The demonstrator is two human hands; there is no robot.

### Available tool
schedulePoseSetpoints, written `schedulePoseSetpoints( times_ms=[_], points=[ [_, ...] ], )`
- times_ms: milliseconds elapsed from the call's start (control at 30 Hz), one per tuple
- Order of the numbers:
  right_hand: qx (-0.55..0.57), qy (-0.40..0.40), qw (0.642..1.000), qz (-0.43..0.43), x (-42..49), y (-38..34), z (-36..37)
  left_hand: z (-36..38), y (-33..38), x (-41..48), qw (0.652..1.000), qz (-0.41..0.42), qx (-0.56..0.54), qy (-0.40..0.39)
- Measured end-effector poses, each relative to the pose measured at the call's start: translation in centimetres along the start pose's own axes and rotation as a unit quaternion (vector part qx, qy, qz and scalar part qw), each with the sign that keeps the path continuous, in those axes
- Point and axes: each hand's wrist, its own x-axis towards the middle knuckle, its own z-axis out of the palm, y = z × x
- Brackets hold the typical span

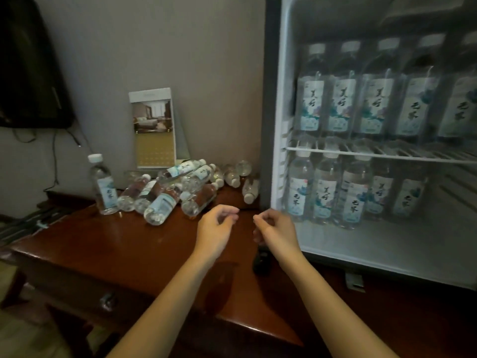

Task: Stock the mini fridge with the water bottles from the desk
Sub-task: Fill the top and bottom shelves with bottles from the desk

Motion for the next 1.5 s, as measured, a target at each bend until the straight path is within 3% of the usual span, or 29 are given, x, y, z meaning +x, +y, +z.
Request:
schedulePoseSetpoints(
  times_ms=[300,433,567,700,767,933,1033,1100,1267,1500],
  points=[
    [-0.072,-0.093,0.992,0.052,3.5,2.5,9.7,-6.0,-6.9,5.5,0.981,-0.091,0.149,0.090],
    [-0.057,-0.067,0.992,0.088,6.4,3.5,12.6,-5.0,-8.8,8.9,0.965,-0.094,0.218,0.111],
    [-0.015,-0.033,0.995,0.090,8.7,4.3,13.7,-4.0,-10.7,11.9,0.958,-0.078,0.265,0.080],
    [0.023,-0.010,0.995,0.096,10.1,5.3,13.2,-4.0,-11.7,13.0,0.898,-0.047,0.432,0.067],
    [0.054,0.001,0.993,0.108,10.5,5.6,13.0,-4.4,-11.3,13.1,0.888,-0.027,0.452,0.085],
    [0.113,-0.013,0.984,0.137,10.0,5.3,12.9,-4.6,-10.3,12.3,0.918,-0.140,0.355,0.107],
    [0.221,-0.081,0.957,0.170,9.0,4.2,13.0,-4.9,-9.7,11.7,0.969,-0.220,0.076,0.088],
    [0.288,-0.109,0.939,0.155,8.6,3.9,13.3,-4.4,-9.0,10.8,0.971,-0.232,-0.045,0.033],
    [0.386,-0.078,0.913,0.107,8.5,4.1,12.2,-3.7,-8.2,9.4,0.969,-0.185,-0.103,-0.126],
    [0.398,-0.101,0.905,0.113,8.5,3.9,11.0,-4.3,-8.1,9.1,0.972,-0.123,-0.134,-0.152]
  ],
)
